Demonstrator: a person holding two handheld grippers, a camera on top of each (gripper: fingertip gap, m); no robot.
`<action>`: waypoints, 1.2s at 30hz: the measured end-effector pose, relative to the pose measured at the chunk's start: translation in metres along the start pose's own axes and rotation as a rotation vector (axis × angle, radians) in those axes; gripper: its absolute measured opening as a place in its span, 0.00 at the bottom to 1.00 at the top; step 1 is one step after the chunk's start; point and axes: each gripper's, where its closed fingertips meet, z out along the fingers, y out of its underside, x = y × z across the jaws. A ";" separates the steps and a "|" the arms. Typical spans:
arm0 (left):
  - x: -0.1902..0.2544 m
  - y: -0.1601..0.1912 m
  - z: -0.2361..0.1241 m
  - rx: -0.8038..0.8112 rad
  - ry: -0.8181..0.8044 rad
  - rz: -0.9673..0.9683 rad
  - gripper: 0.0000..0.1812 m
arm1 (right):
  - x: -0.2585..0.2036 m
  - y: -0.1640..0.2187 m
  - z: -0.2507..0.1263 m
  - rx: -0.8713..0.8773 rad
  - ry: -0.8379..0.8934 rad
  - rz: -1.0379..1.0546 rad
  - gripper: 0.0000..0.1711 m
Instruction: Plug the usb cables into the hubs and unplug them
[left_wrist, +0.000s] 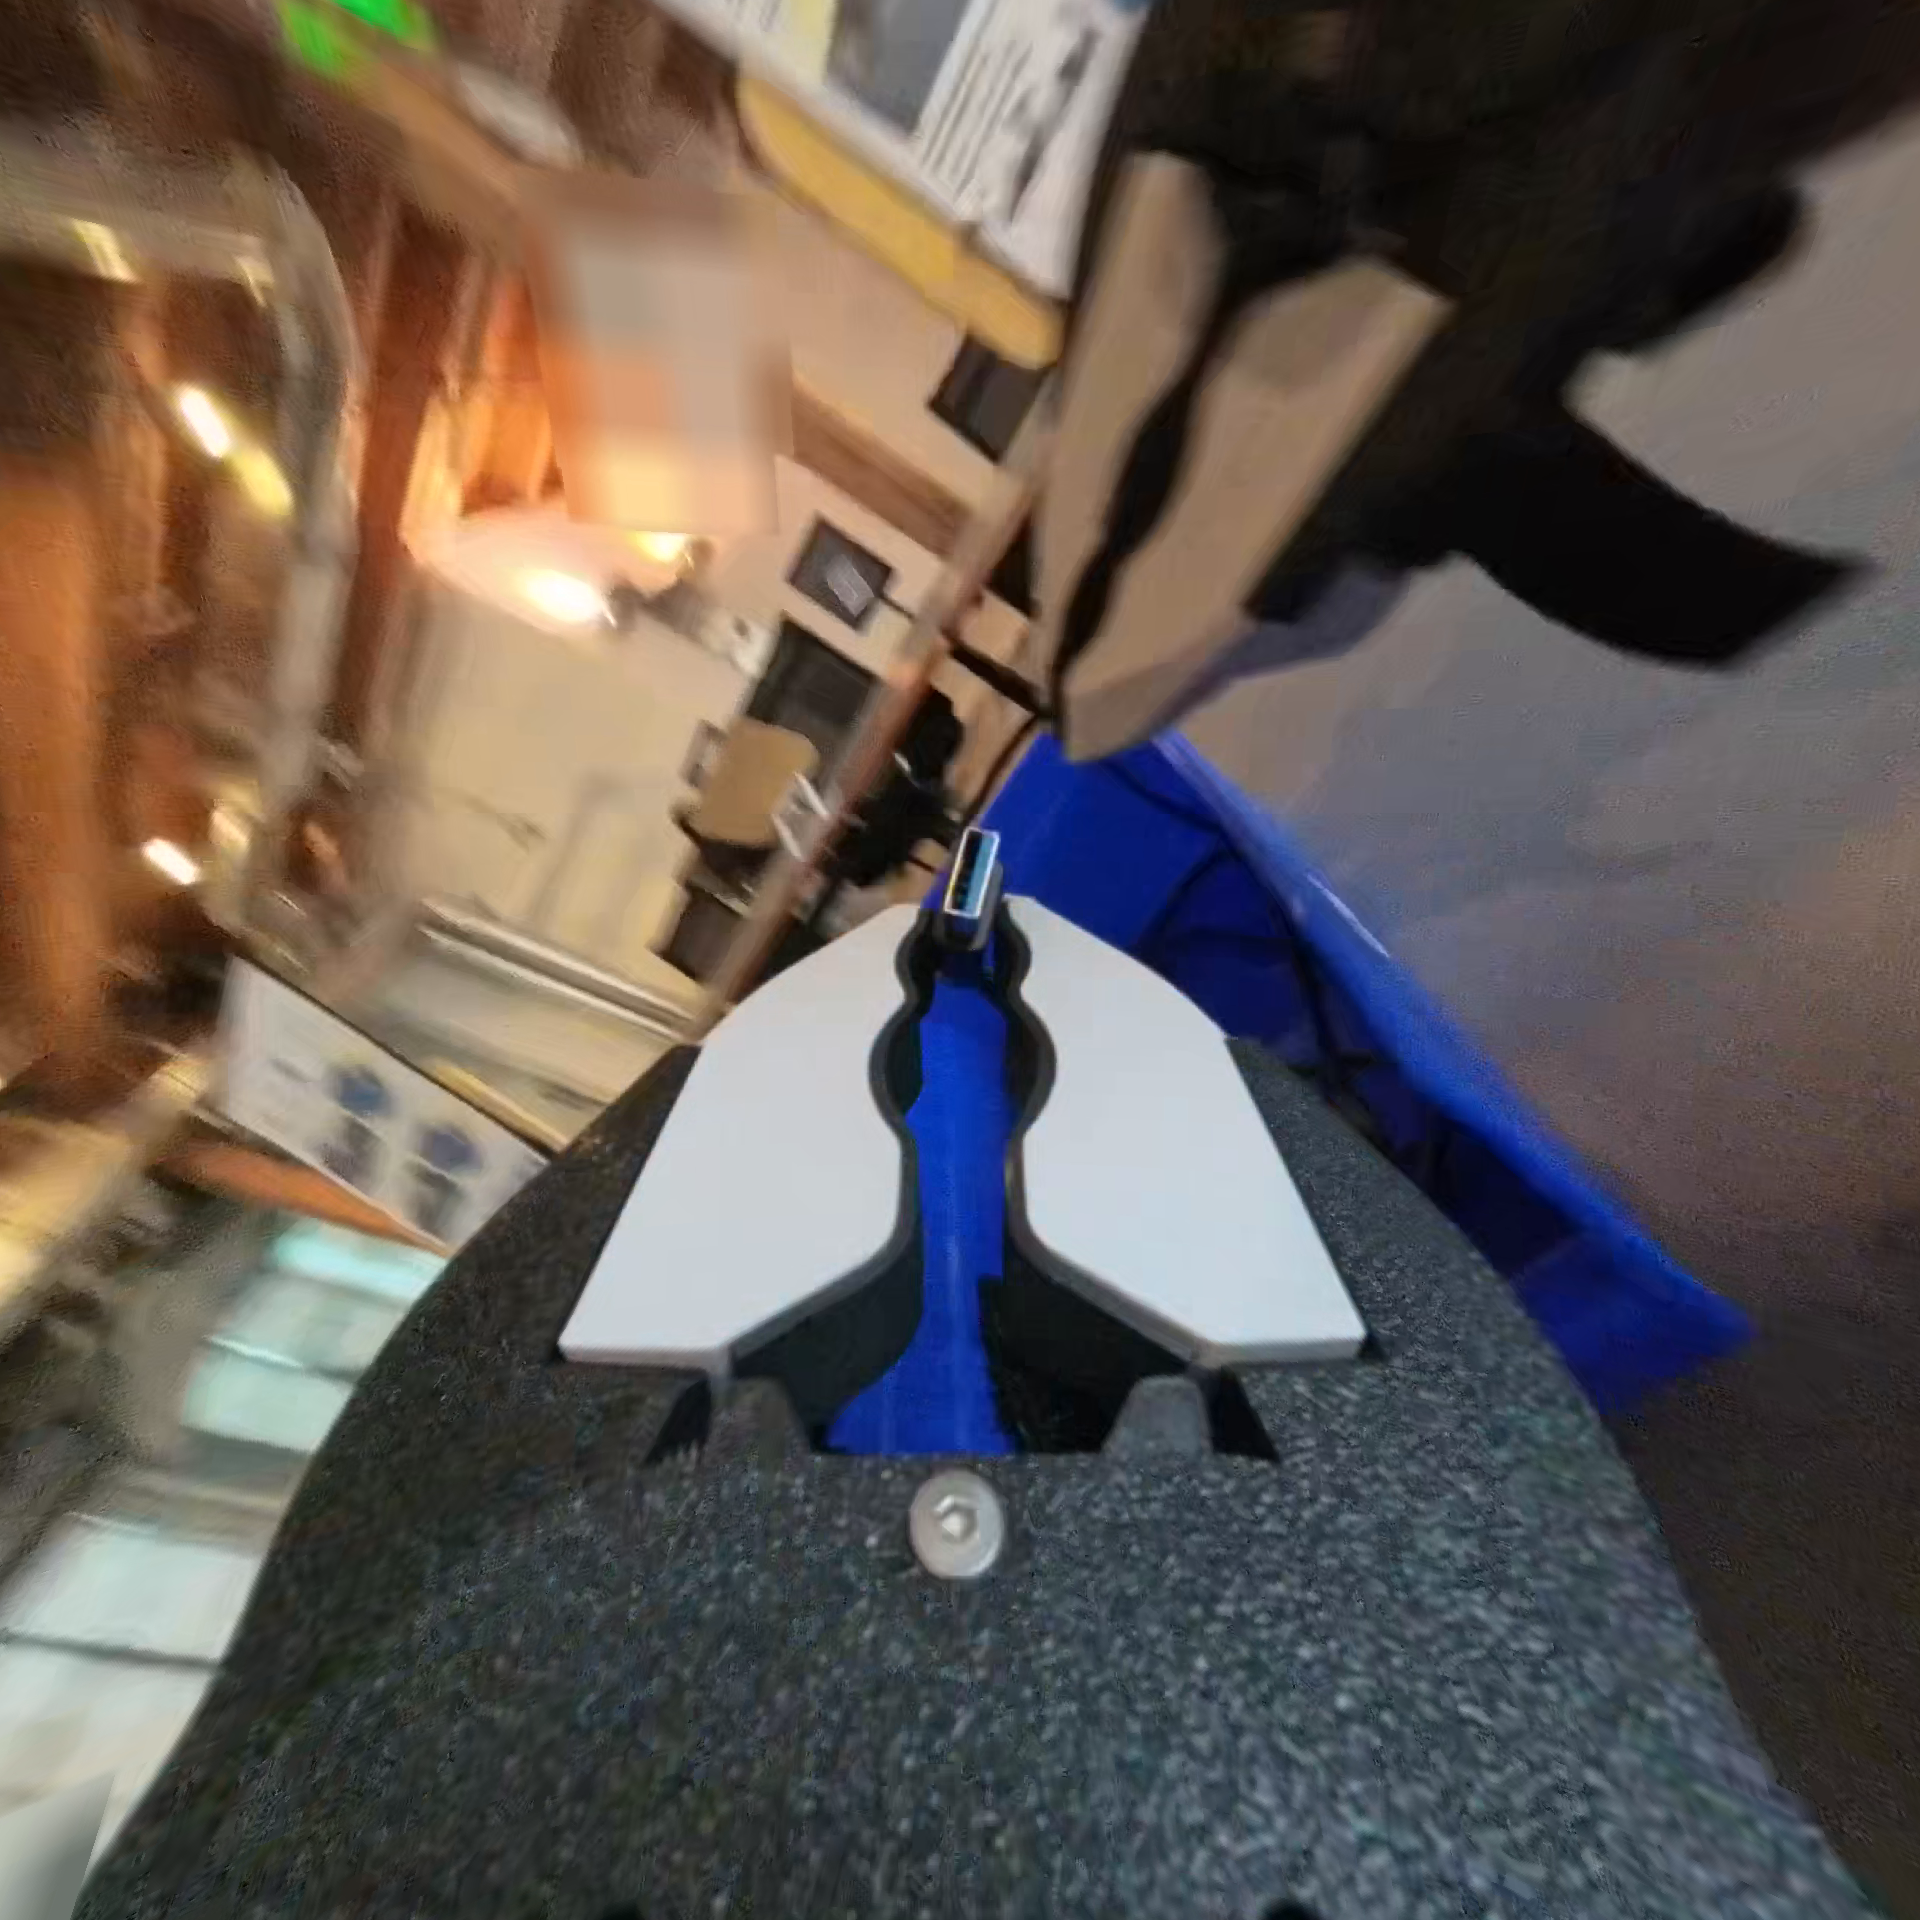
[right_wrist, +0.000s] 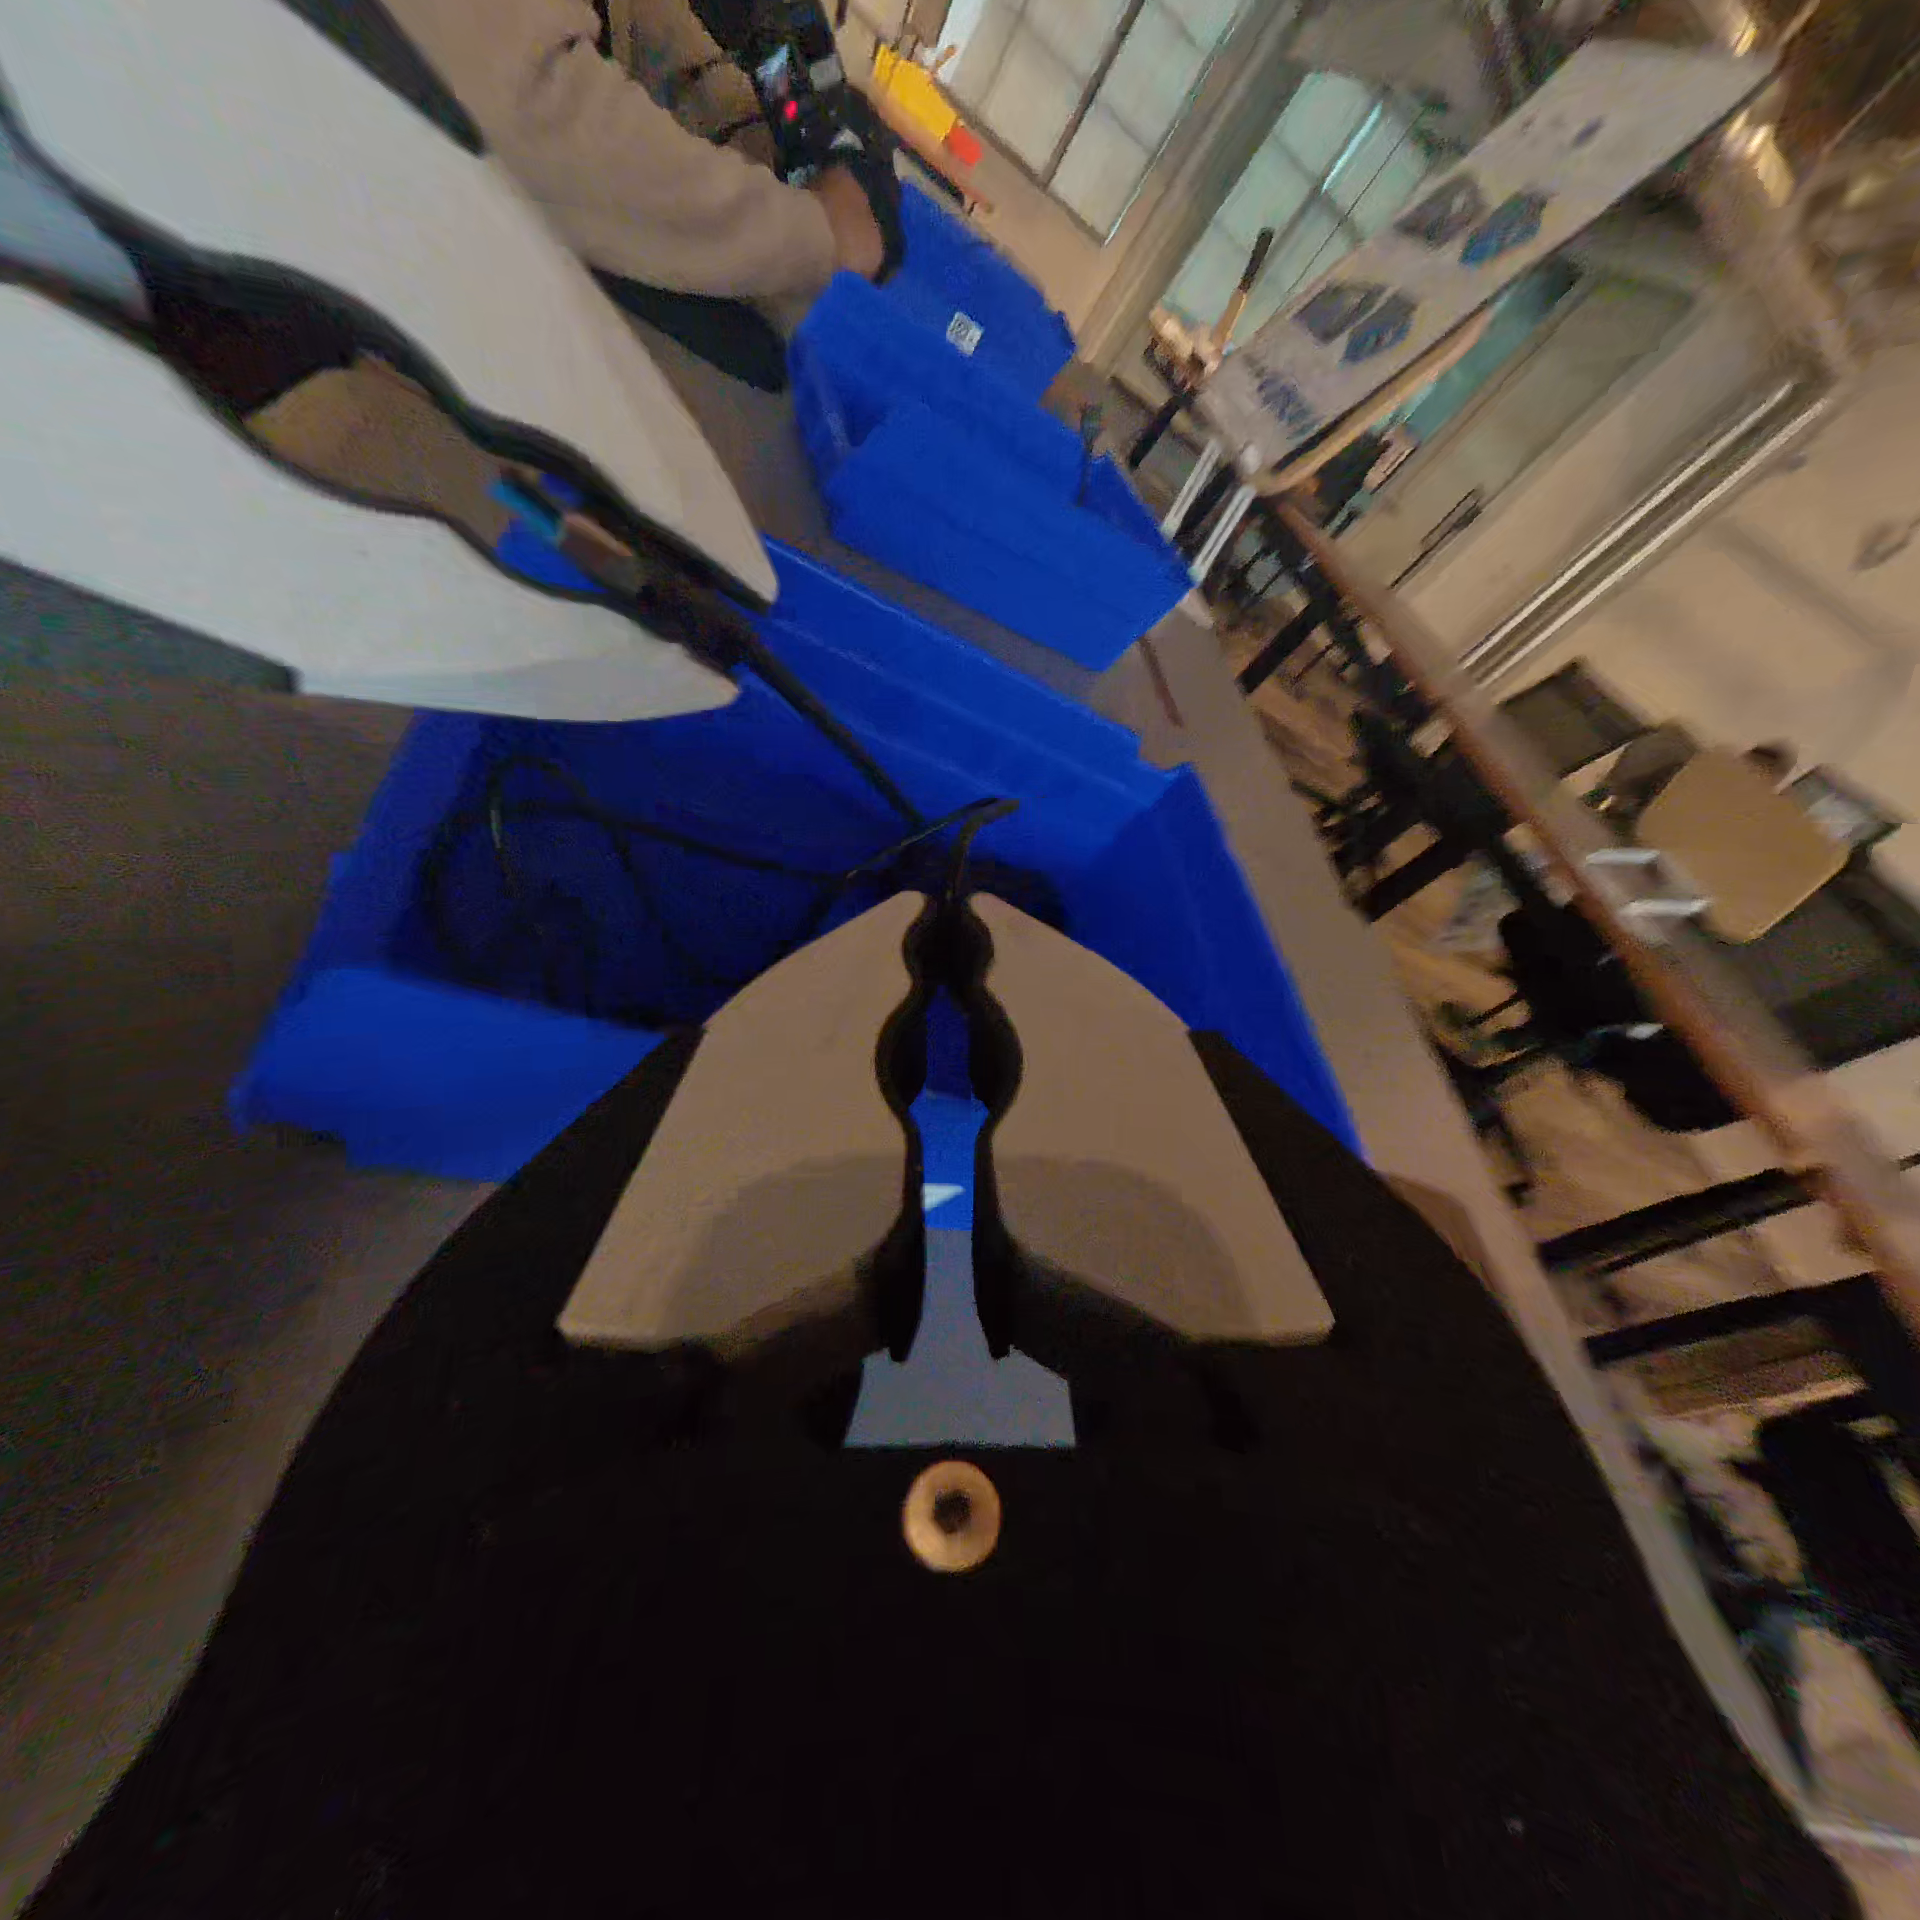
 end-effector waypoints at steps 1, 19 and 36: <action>-0.004 0.013 0.004 -0.048 0.059 -0.101 0.06 | -0.006 0.000 0.010 -0.026 -0.012 0.037 0.01; -0.017 0.085 -0.035 -0.223 0.475 -0.870 0.46 | -0.049 -0.027 -0.089 -0.071 -0.251 0.454 0.55; 0.074 0.127 -0.098 -0.565 0.502 -0.552 0.31 | 0.004 0.023 -0.454 -0.062 0.647 0.689 0.44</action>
